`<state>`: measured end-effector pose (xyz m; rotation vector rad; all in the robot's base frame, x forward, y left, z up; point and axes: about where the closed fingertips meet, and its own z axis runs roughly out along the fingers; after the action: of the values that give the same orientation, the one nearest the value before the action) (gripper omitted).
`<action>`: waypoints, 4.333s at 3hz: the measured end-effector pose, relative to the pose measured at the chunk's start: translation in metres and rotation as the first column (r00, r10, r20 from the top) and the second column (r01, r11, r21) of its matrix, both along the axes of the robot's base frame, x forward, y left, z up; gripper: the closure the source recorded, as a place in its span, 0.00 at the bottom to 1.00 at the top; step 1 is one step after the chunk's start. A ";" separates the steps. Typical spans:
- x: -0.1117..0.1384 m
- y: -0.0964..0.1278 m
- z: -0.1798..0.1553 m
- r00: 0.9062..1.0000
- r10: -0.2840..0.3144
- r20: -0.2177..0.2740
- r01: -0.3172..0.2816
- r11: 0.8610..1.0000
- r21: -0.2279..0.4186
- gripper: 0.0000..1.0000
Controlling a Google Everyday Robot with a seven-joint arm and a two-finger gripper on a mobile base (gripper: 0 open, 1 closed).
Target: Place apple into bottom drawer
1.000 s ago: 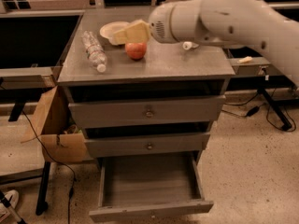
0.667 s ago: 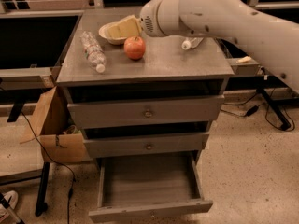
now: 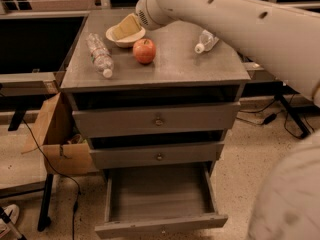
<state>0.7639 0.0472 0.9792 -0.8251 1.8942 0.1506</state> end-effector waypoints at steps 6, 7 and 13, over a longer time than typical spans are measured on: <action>0.047 0.010 -0.110 0.972 0.009 -0.235 -0.072 0.963 -0.261 0.19; 0.046 0.005 -0.120 0.967 0.013 -0.253 -0.083 0.960 -0.266 0.39; -0.131 -0.054 -0.104 0.898 0.394 -0.197 -0.368 0.916 0.158 1.00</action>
Offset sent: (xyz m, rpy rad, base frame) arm 0.0617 0.0193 -0.0641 -0.2536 0.1604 0.0172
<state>0.6330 -0.0066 0.8748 -1.1320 1.8893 0.6164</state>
